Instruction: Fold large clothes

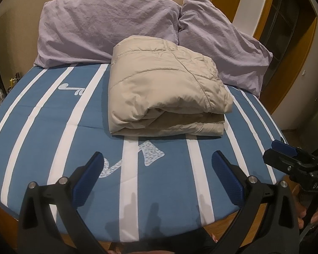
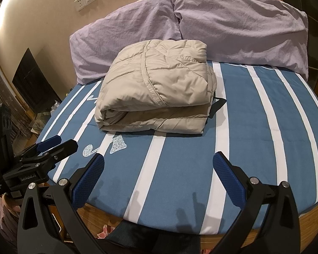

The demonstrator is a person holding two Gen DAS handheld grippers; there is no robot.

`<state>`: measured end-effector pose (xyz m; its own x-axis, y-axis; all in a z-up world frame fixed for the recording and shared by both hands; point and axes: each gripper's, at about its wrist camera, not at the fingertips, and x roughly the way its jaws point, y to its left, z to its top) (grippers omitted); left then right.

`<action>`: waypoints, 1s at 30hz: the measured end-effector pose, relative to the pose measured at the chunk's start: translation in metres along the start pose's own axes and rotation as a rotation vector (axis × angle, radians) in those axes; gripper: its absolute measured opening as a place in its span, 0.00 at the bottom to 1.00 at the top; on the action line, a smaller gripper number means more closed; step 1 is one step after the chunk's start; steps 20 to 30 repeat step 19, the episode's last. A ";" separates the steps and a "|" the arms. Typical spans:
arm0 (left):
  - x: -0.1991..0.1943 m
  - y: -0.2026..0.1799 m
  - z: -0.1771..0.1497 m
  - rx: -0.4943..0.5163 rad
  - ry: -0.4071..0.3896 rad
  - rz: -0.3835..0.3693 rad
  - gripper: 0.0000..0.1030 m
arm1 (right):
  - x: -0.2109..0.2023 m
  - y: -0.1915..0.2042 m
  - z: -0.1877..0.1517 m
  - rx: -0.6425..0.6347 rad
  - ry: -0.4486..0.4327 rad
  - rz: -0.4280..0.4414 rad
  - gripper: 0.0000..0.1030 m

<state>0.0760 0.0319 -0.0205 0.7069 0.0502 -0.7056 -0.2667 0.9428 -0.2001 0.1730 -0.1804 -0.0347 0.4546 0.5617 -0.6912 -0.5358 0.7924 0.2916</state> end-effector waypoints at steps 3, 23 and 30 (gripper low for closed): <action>0.000 0.000 0.000 0.000 0.000 -0.003 0.98 | 0.000 0.000 0.000 0.001 0.000 0.000 0.99; 0.002 0.000 0.001 -0.003 0.002 -0.004 0.98 | -0.001 -0.003 0.003 0.005 0.003 0.002 0.99; 0.002 0.000 0.001 -0.003 0.002 -0.004 0.98 | -0.001 -0.003 0.003 0.005 0.003 0.002 0.99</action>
